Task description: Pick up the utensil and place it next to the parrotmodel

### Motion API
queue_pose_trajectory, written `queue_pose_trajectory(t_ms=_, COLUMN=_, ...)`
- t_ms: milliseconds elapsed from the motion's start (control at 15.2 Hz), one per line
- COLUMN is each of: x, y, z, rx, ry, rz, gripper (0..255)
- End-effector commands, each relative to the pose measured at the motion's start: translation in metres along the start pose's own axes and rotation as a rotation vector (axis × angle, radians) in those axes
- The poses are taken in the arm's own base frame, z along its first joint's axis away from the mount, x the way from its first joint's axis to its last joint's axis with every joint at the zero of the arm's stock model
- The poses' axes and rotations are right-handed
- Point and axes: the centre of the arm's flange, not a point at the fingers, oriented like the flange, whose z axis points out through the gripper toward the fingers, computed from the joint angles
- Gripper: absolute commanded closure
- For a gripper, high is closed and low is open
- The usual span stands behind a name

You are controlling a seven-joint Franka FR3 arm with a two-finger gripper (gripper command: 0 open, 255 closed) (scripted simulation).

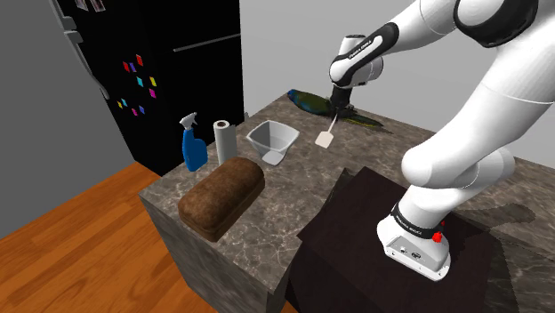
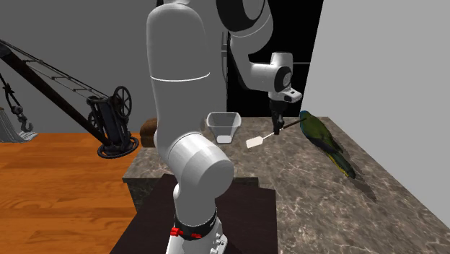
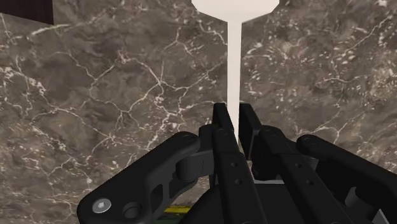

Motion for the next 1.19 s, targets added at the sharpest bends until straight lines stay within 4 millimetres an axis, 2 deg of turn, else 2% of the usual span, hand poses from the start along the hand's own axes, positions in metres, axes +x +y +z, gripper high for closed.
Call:
queue_pose_trajectory(t_ms=0, x=-0.001, y=0.0, z=0.011, rx=0.0, ry=0.0, rz=0.0, gripper=255)
queue_pose_trajectory(t_ms=1122, x=-0.007, y=0.0, z=0.101, rx=0.0, ry=0.0, rz=0.0, gripper=255)
